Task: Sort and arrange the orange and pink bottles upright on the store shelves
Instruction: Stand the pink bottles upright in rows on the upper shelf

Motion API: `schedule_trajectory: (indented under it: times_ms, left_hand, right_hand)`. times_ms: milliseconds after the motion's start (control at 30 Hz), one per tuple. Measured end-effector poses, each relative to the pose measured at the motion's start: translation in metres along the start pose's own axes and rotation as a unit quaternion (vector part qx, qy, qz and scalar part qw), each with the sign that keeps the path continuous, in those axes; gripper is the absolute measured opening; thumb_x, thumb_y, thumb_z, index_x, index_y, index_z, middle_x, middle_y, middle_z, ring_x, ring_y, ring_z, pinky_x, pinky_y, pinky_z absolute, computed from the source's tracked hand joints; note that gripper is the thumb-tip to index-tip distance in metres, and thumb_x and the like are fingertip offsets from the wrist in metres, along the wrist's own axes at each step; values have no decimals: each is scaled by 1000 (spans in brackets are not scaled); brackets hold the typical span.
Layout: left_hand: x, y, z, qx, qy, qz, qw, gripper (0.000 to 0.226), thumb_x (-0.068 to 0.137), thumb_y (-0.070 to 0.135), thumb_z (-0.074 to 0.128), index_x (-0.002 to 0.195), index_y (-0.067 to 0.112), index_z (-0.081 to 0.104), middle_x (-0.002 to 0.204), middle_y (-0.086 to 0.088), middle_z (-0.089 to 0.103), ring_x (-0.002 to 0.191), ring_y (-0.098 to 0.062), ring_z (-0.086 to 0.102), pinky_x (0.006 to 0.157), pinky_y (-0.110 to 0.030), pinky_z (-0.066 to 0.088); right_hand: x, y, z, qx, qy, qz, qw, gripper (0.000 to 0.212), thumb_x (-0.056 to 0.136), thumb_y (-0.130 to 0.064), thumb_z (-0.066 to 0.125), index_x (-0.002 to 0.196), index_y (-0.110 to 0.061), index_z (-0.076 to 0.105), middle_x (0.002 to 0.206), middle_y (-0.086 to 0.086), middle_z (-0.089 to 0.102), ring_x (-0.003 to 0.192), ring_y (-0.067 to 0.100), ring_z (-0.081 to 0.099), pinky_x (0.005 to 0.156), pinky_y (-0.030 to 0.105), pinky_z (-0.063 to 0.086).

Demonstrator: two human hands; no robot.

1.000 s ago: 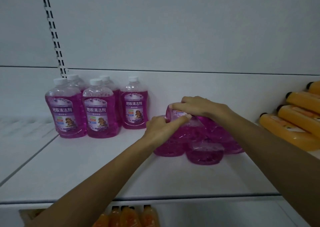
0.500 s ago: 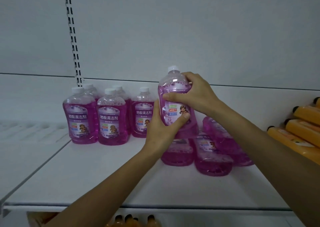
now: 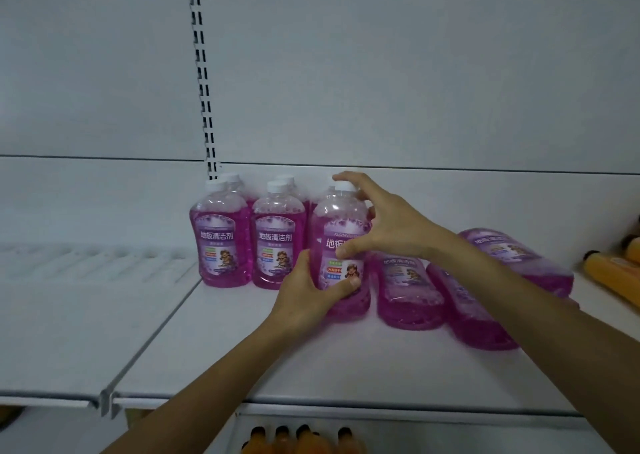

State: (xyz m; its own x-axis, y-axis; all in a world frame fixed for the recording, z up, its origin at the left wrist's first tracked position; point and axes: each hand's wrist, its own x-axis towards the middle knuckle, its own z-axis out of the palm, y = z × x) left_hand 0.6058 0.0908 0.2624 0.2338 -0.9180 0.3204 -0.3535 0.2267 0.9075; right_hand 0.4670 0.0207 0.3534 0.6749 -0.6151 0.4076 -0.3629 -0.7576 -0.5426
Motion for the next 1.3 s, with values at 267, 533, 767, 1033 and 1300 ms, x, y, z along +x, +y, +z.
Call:
schedule_trajectory:
  times_ms: [267, 533, 767, 1033, 1300]
  left_hand:
    - [-27, -25, -22, 499, -51, 28, 865, 57, 88, 55, 46, 129, 16, 41, 128, -3, 47, 118, -20, 42, 100, -33, 37]
    - [-27, -26, -21, 525, -77, 40, 846, 50, 93, 51, 36, 126, 15, 45, 127, -5, 47, 115, -22, 41, 100, -35, 35]
    - [-30, -25, -19, 530, -82, 40, 843, 49, 94, 49, 33, 127, 15, 44, 127, -4, 46, 115, -20, 41, 101, -34, 34]
    - [-30, -10, -10, 411, -105, 114, 898, 43, 94, 43, 46, 130, 21, 46, 132, 4, 48, 117, -10, 44, 97, -22, 36]
    - [-6, 9, 59, 230, -154, 18, 961, 82, 80, 55, 60, 146, 27, 21, 145, 5, 38, 126, -11, 43, 106, -25, 35]
  right_hand:
    - [11, 14, 27, -10, 57, -1, 998, 98, 59, -19, 89, 136, -38, 33, 114, -11, 51, 101, 7, 55, 77, 12, 48]
    - [25, 24, 36, -67, 70, 7, 995, 100, 61, -27, 87, 140, -40, 28, 128, -1, 46, 119, 19, 35, 98, 41, 43]
    - [29, 23, 33, -112, 81, 22, 990, 98, 62, -26, 87, 141, -35, 29, 116, 2, 42, 114, 20, 32, 94, 34, 38]
    - [24, 28, 30, -102, 48, 19, 994, 102, 71, -43, 79, 149, -36, 13, 143, 6, 32, 130, 22, 26, 105, 38, 32]
    - [2, 83, -83, -341, -11, 304, 890, 84, 78, -68, 55, 143, -17, 35, 148, 16, 35, 135, 37, 32, 107, 48, 33]
